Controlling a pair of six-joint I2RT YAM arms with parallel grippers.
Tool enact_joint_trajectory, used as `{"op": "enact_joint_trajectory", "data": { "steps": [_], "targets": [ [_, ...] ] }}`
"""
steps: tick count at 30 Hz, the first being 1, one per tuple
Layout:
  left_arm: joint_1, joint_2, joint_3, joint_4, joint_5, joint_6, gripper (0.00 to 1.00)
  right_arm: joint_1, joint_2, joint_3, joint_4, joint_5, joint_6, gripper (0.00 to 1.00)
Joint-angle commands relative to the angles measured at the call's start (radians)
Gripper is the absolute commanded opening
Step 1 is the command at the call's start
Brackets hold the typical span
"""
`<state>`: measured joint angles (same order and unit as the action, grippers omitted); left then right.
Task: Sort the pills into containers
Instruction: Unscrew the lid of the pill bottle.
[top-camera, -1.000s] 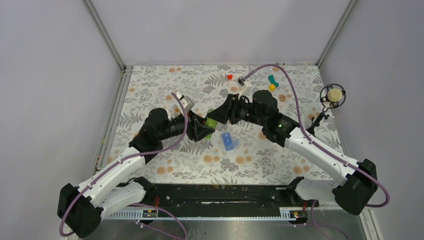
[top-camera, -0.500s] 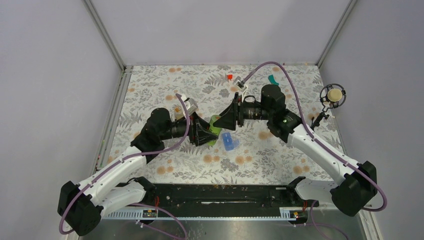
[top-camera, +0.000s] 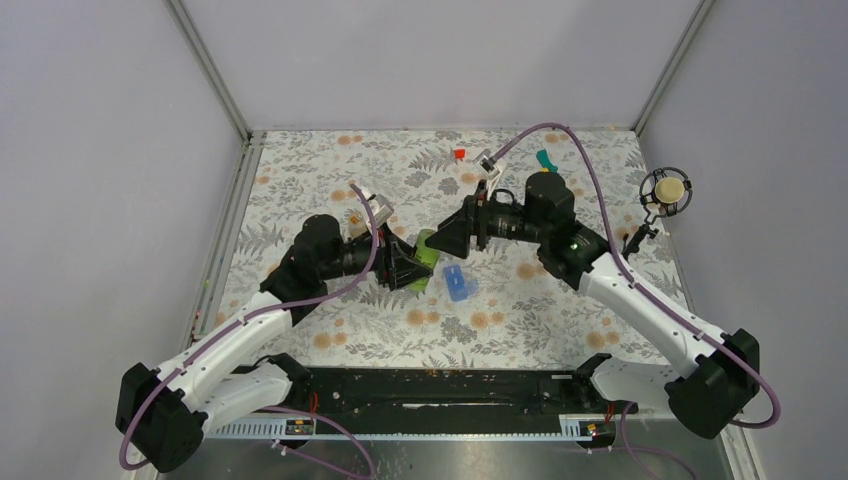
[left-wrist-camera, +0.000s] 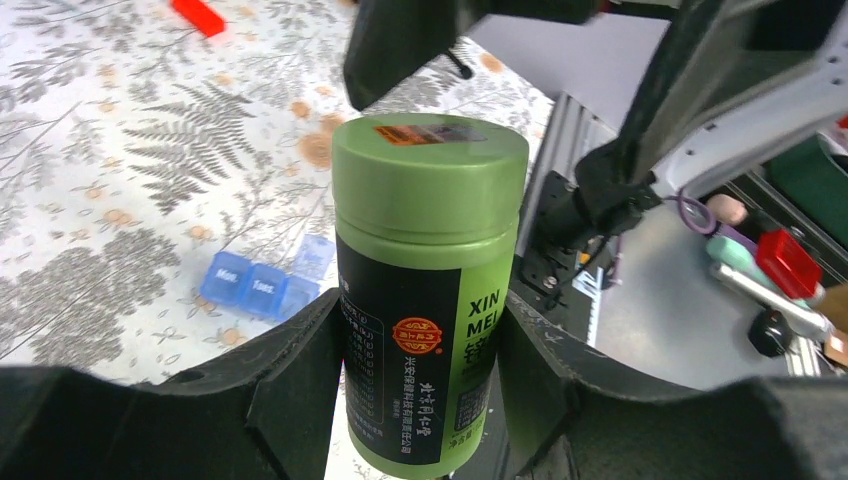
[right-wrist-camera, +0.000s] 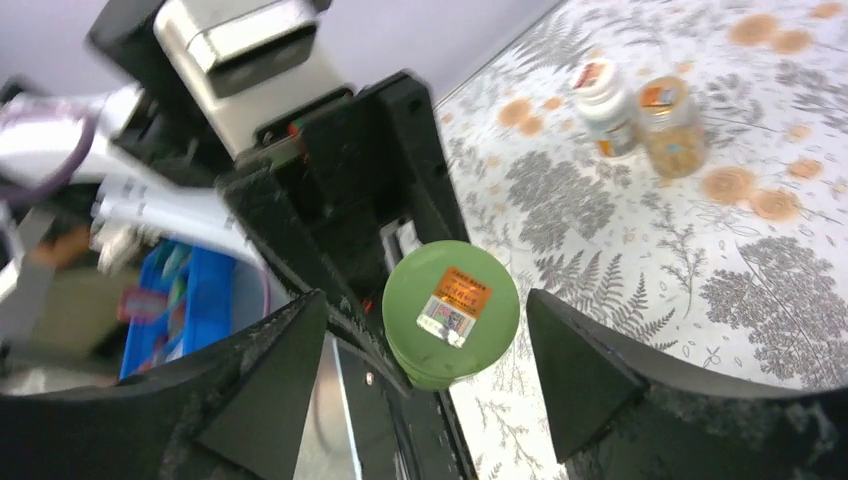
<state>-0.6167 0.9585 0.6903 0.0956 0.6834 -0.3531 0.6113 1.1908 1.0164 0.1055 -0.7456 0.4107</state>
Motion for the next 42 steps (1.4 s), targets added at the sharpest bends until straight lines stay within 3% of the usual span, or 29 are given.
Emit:
{"op": "enact_joint_trajectory", "data": {
  "steps": [1, 3, 7, 10, 12, 16, 22, 28, 29, 32, 35, 38, 42],
  "targets": [
    [0.002, -0.007, 0.036, 0.009, -0.147, 0.024, 0.0, 0.128, -0.038, 0.003, -0.002, 0.458, 0.187, 0.81],
    [0.002, -0.008, 0.032, 0.007, -0.176, 0.026, 0.0, 0.207, -0.027, 0.036, -0.079, 0.651, 0.181, 0.84],
    [0.001, -0.008, 0.031, -0.001, -0.208, 0.031, 0.0, 0.277, 0.008, 0.068, -0.147, 0.834, 0.206, 0.87],
    [0.0, -0.01, 0.029, -0.002, -0.218, 0.031, 0.0, 0.282, 0.014, 0.062, -0.133, 0.841, 0.237, 0.73],
    [0.0, -0.012, 0.024, 0.004, -0.222, 0.029, 0.0, 0.282, 0.026, 0.076, -0.146, 0.827, 0.24, 0.7],
    [0.0, -0.016, 0.025, 0.011, -0.235, 0.026, 0.0, 0.285, 0.057, 0.094, -0.179, 0.817, 0.245, 0.8],
    [0.0, -0.035, 0.013, 0.033, -0.253, 0.017, 0.0, 0.285, 0.074, 0.09, -0.184, 0.828, 0.263, 0.82],
    [0.0, -0.043, 0.009, 0.032, -0.24, 0.017, 0.0, 0.284, 0.046, 0.037, -0.066, 0.807, 0.305, 0.57],
    [0.001, -0.044, 0.007, 0.033, -0.239, 0.017, 0.0, 0.284, 0.04, 0.031, -0.049, 0.798, 0.308, 0.57],
    [0.0, -0.048, -0.001, 0.033, -0.238, 0.016, 0.0, 0.285, 0.03, 0.027, -0.032, 0.787, 0.309, 0.75],
    [0.0, -0.052, -0.005, 0.034, -0.237, 0.014, 0.0, 0.285, 0.026, 0.023, -0.022, 0.781, 0.32, 0.8],
    [0.0, -0.058, -0.005, 0.034, -0.235, 0.014, 0.0, 0.284, 0.034, 0.029, -0.019, 0.767, 0.331, 0.66],
    [0.001, -0.065, -0.007, 0.035, -0.236, 0.012, 0.0, 0.284, 0.041, 0.034, -0.006, 0.717, 0.334, 0.32]
  ]
}}
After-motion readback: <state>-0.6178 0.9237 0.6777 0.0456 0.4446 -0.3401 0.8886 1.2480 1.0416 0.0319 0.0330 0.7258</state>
